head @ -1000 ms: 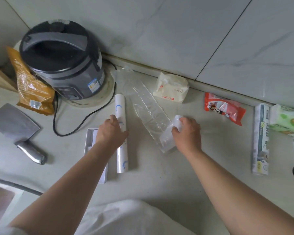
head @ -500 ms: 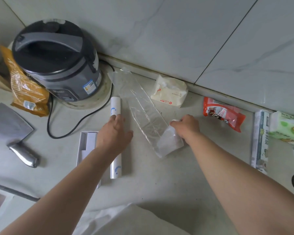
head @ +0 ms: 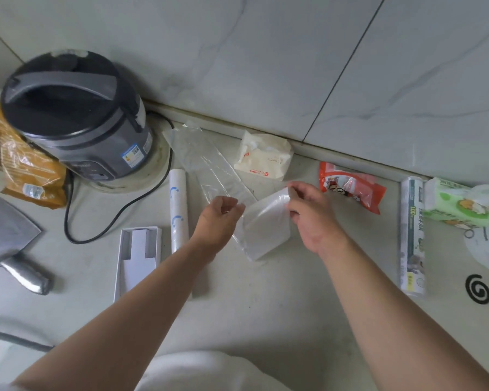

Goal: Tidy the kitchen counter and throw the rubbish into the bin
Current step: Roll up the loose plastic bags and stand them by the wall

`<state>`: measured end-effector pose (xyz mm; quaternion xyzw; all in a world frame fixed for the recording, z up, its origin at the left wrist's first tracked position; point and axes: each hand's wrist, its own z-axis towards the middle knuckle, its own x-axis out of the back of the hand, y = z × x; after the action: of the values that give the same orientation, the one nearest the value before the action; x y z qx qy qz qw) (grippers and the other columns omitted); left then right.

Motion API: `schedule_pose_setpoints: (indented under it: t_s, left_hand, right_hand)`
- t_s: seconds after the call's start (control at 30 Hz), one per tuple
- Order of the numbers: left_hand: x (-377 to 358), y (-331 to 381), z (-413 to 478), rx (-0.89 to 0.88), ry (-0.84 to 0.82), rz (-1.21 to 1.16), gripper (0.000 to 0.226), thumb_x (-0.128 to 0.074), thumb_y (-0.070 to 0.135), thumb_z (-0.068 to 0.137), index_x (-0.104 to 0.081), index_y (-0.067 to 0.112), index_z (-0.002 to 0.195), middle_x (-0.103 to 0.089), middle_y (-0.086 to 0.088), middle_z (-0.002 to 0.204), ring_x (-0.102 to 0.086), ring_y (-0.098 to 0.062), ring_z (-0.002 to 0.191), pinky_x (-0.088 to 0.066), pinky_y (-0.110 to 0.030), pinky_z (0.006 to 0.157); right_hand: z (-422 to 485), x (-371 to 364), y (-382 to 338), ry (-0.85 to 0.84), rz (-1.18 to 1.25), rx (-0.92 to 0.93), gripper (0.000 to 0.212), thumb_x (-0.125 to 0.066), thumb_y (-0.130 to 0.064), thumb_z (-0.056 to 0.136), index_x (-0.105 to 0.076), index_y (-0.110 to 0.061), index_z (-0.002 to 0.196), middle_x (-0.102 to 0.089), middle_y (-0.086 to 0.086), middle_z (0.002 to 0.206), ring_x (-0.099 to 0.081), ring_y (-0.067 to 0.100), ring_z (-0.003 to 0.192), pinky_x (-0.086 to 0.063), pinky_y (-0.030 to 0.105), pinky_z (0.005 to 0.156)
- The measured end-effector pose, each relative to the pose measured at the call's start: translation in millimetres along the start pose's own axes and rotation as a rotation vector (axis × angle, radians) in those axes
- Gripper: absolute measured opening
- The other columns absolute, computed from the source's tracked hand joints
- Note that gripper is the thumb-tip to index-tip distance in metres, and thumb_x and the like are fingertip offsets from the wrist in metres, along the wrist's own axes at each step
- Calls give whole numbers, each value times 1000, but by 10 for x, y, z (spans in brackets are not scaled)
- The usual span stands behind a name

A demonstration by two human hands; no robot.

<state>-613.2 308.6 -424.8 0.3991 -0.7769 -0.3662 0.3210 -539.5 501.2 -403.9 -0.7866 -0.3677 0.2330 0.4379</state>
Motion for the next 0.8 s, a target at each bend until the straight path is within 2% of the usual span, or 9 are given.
schedule_pose_setpoints:
  t_s: [0.03, 0.1, 0.2, 0.27, 0.37, 0.47, 0.57, 0.7, 0.8]
  left_hand:
    - [-7, 32, -17, 25, -19, -69, 34, -66, 50, 81, -66, 27, 107, -71, 3, 106, -70, -20, 101, -59, -40, 88]
    - [-5, 90, -46, 67, -68, -184, 38, -65, 48, 83, -67, 22, 111, -74, -2, 108, -73, -22, 100, -60, -43, 89]
    - [6, 176, -102, 105, -172, -376, 37, -66, 43, 86, -69, 18, 114, -78, -4, 101, -76, -20, 87, -62, -35, 73]
    - [6, 209, -149, 87, -196, -445, 34, -72, 36, 88, -69, 17, 116, -76, -5, 101, -75, -21, 85, -61, -34, 72]
    - [19, 209, -200, 0, -171, -450, 35, -76, 26, 90, -65, 19, 123, -72, -16, 112, -74, -22, 96, -61, -40, 81]
    - [72, 238, -263, -82, -159, -403, 51, -81, 38, 79, -63, 32, 126, -68, -23, 122, -68, -27, 100, -54, -52, 96]
    - [129, 252, -301, -159, -157, -310, 56, -81, 54, 69, -65, 42, 121, -70, -19, 116, -67, -24, 95, -56, -47, 92]
    - [184, 209, -306, -208, -173, -230, 63, -82, 58, 70, -64, 34, 125, -71, -23, 108, -72, -21, 93, -57, -34, 79]
    - [214, 193, -306, -212, -173, -226, 60, -83, 53, 72, -64, 29, 124, -75, -18, 105, -74, -34, 99, -60, -50, 89]
  right_hand:
    - [-36, -2, -26, -27, 30, 5, 29, -64, -2, 85, -71, -17, 109, -72, 9, 104, -62, 22, 93, -48, 40, 85]
    - [-114, -10, -78, -105, 137, 7, 41, -56, 14, 80, -73, -16, 102, -72, 12, 108, -63, 24, 96, -49, 37, 85]
    - [-218, -29, -146, -213, 298, 4, 50, -47, 25, 76, -71, -11, 100, -71, 13, 111, -68, 21, 94, -55, 27, 75]
    - [-264, -44, -160, -223, 321, 0, 50, -45, 27, 78, -66, -7, 107, -71, 14, 117, -68, 22, 95, -56, 28, 75]
    - [-316, -50, -161, -211, 231, 11, 49, -52, 24, 78, -67, -10, 110, -72, 10, 109, -69, 22, 91, -56, 30, 73]
    - [-349, -30, -165, -177, 101, 29, 48, -62, 15, 72, -70, -14, 110, -74, 7, 100, -67, 23, 92, -52, 37, 82]
    - [-406, -36, -221, -144, 35, 33, 44, -69, -5, 65, -74, -18, 107, -72, 4, 92, -65, 20, 87, -50, 38, 82]
    - [-474, -25, -287, -90, -20, 46, 30, -75, -23, 72, -75, -18, 102, -74, 4, 93, -68, 17, 85, -52, 38, 79]
    - [-503, -12, -282, -79, -22, 32, 21, -74, -18, 84, -73, -10, 103, -74, 7, 93, -68, 20, 86, -53, 49, 91]
